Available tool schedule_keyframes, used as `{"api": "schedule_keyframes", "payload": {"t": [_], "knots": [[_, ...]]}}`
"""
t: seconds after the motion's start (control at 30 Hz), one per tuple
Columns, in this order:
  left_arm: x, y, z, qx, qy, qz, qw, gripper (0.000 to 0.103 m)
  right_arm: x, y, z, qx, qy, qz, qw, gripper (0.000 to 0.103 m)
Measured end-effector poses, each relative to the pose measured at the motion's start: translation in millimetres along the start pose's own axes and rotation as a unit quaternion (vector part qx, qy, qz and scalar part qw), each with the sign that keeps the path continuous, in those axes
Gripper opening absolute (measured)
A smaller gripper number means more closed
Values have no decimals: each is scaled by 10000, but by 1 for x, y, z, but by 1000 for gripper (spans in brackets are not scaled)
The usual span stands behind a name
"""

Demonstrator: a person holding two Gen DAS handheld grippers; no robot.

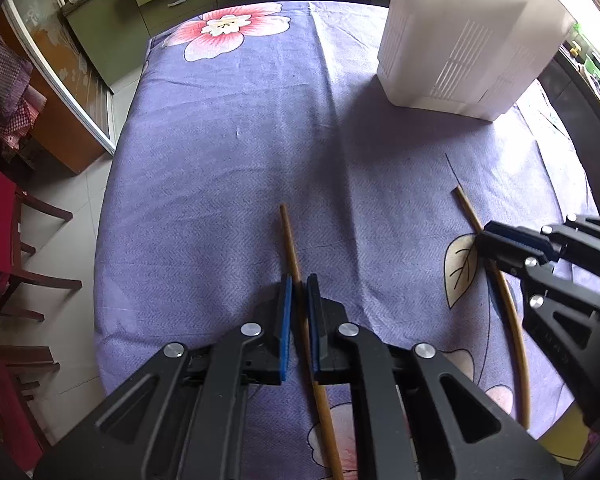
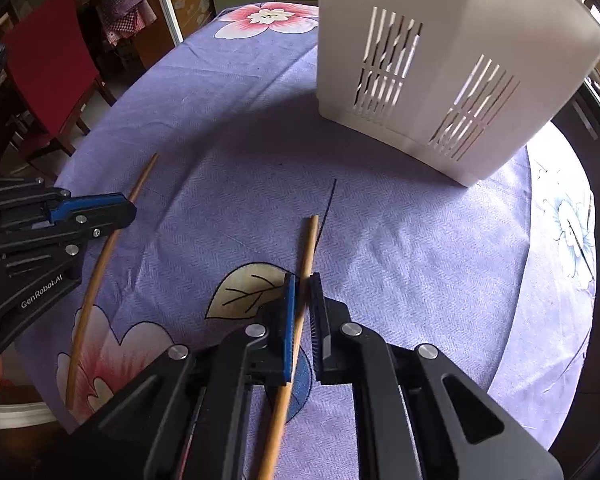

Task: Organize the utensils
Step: 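Close the left tool on a chopstick while the right tool grasps the last chopstick, then lift both chopsticks over the white caddy and open both tools to drop them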

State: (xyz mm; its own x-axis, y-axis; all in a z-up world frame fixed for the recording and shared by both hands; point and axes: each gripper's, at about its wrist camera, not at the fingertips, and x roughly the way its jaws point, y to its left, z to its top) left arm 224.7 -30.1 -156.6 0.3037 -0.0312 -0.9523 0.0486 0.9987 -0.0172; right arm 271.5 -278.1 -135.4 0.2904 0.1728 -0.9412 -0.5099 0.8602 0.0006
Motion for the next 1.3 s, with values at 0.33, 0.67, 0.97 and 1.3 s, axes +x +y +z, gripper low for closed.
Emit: {"api": "schedule_keyframes", "payload": {"t": [0.33, 0.67, 0.97, 1.3], "knots": [[7, 3, 18, -139, 49, 183, 9997, 20, -1, -3, -4, 27, -54, 125, 9999, 6], [1, 0, 20, -19, 0, 181, 9998, 5, -56, -24, -20, 219, -579, 388, 9973, 6], [-79, -8, 10, 209, -868, 13, 9960, 5, -164, -51, -41, 410, -1657, 475, 9842, 6], [-151, -20, -10, 470, -1625, -81, 9855, 4, -216, -48, -65, 340, -2174, 468, 9744, 6]]}}
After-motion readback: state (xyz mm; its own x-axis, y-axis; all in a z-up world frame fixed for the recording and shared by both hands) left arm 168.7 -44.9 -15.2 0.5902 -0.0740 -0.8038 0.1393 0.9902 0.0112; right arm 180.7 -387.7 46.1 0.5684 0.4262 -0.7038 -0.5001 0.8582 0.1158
